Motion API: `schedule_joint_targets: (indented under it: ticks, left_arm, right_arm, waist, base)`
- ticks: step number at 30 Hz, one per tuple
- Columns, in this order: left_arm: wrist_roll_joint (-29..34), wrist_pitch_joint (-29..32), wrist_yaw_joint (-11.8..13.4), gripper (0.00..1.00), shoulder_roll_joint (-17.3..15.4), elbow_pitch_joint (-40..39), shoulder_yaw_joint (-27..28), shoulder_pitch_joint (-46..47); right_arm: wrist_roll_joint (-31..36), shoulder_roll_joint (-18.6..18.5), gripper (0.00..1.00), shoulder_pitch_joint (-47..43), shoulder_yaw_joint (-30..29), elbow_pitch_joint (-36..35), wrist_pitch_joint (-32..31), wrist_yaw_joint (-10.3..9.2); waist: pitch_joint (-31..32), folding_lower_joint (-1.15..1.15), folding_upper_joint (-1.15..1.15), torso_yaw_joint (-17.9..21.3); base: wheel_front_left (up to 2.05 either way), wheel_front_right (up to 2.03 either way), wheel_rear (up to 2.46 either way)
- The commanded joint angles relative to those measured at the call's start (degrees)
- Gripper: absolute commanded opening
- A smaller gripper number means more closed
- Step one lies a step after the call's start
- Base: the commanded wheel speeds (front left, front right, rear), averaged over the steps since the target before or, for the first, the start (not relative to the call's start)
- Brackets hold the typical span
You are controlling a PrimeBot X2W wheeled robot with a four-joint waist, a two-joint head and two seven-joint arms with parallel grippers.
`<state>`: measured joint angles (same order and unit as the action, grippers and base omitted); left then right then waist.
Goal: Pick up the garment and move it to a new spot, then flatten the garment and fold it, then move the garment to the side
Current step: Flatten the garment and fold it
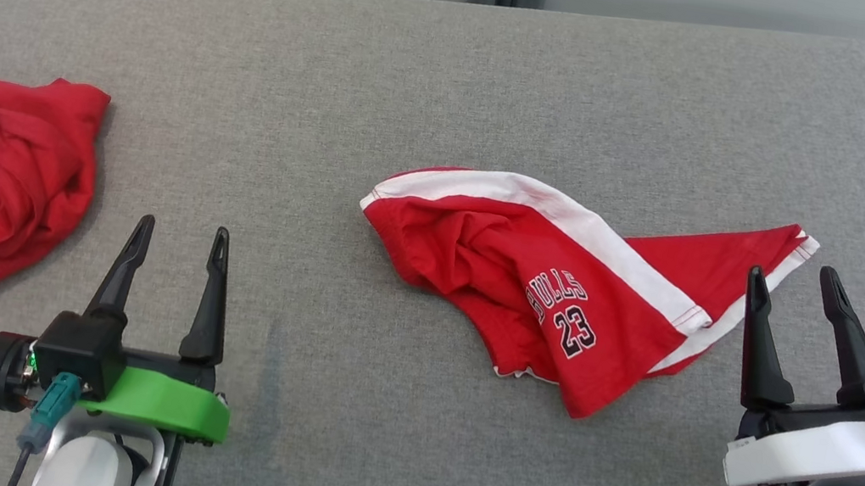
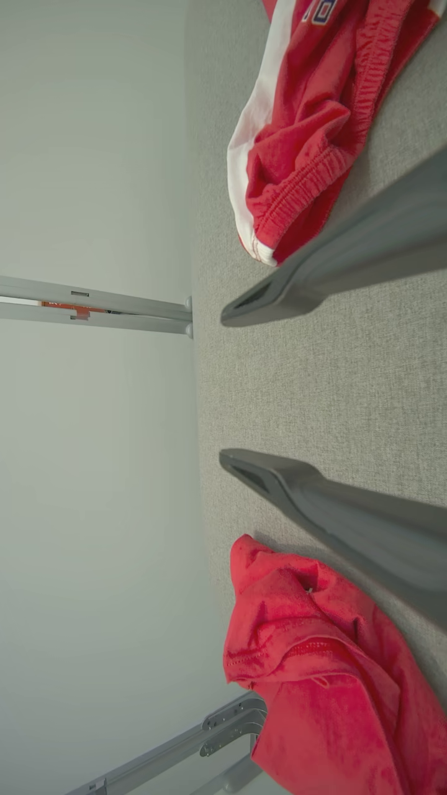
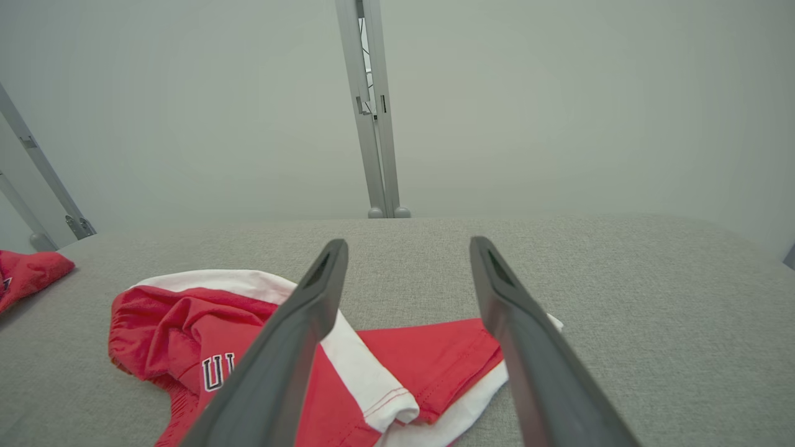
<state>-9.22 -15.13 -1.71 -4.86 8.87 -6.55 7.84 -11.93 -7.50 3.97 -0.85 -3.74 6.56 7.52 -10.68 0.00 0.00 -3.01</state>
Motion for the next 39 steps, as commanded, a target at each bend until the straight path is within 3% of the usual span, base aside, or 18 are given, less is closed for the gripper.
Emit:
schedule_joint_targets:
  ticks: [1, 7, 10, 16, 21, 25, 35, 36, 37, 38, 39]
  left_arm:
    - [0.1, 0.0, 0.1, 1.00, -0.5, 0.1, 0.0, -0.6]
    - [0.6, 0.5, 0.2, 1.00, -1.0, -0.2, -0.6, 0.3]
    - [0.6, 2.2, -1.1, 1.00, -1.0, -1.1, -2.1, 3.2]
    - [-1.7, 12.3, -4.6, 1.00, -0.5, -0.9, -8.2, 13.5]
    - [-5.2, 24.7, -5.7, 1.00, -1.1, 4.0, -14.7, 21.2]
    - [-8.2, 30.4, -5.8, 1.00, -1.8, 8.9, -18.7, 25.4]
    - [-14.2, 33.5, -5.8, 1.00, -3.7, 20.1, -22.7, 31.8]
    - [-14.7, 33.6, -5.8, 0.85, -3.6, 20.8, -23.0, 32.1]
    - [-15.4, 33.6, -5.8, 0.38, -3.6, 21.5, -23.5, 32.4]
    - [-15.8, 33.2, -5.8, 0.28, -3.8, 22.0, -23.8, 32.9]
    - [-16.3, 32.7, -5.8, 0.00, -4.1, 22.6, -24.1, 33.3]
  right_arm:
    - [0.3, 0.1, 1.00, -0.3, 0.0, -0.2, -0.1, -0.06]
    - [-0.2, 0.1, 1.00, -0.6, 0.2, -0.4, -0.4, -0.06]
    - [-0.4, 0.1, 1.00, -0.4, 0.0, -0.6, -0.6, -0.06]
    - [-0.5, -0.4, 1.00, 1.3, 0.4, -1.1, -1.0, -0.06]
    - [-0.7, -0.4, 1.00, 2.5, 1.4, -0.6, -1.0, -0.06]
    - [-1.0, -0.3, 1.00, 3.3, 2.0, 0.3, -0.4, -0.06]
    - [-1.6, 0.0, 1.00, 3.9, 2.3, 2.1, 0.3, -0.06]
    - [-1.6, 0.0, 1.00, 3.9, 2.4, 2.2, 0.3, -0.06]
    - [-1.7, -0.1, 1.00, 4.0, 2.5, 2.3, 0.3, -0.06]
    - [-1.8, -0.1, 1.00, 4.1, 2.6, 2.4, 0.4, -0.06]
    - [-1.9, -0.2, 1.00, 4.3, 2.7, 2.5, 0.4, -0.06]
  waist:
    - [0.1, 0.00, 0.00, 0.0]
    - [-0.3, 0.00, 0.00, 0.0]
    - [-1.1, 0.00, 0.00, -0.3]
    - [-3.9, 0.00, 0.00, -0.4]
    - [-5.8, 0.00, 0.00, 0.8]
    - [-7.2, 0.00, 0.00, 1.9]
    - [-9.0, 0.00, 0.00, 3.6]
    - [-9.1, 0.00, 0.00, 3.7]
    - [-9.1, 0.00, 0.00, 3.9]
    - [-9.2, 0.00, 0.00, 3.9]
    - [-9.3, 0.00, 0.00, 4.1]
  base:
    - [0.00, 0.00, 0.00]
    - [0.00, 0.00, 0.00]
    - [0.00, 0.00, 0.00]
    - [0.00, 0.00, 0.00]
    - [0.00, 0.00, 0.00]
    - [0.00, 0.00, 0.00]
    - [0.00, 0.00, 0.00]
    - [0.00, 0.00, 0.00]
    - [0.00, 0.00, 0.00]
    - [0.00, 0.00, 0.00]
    - [0.00, 0.00, 0.00]
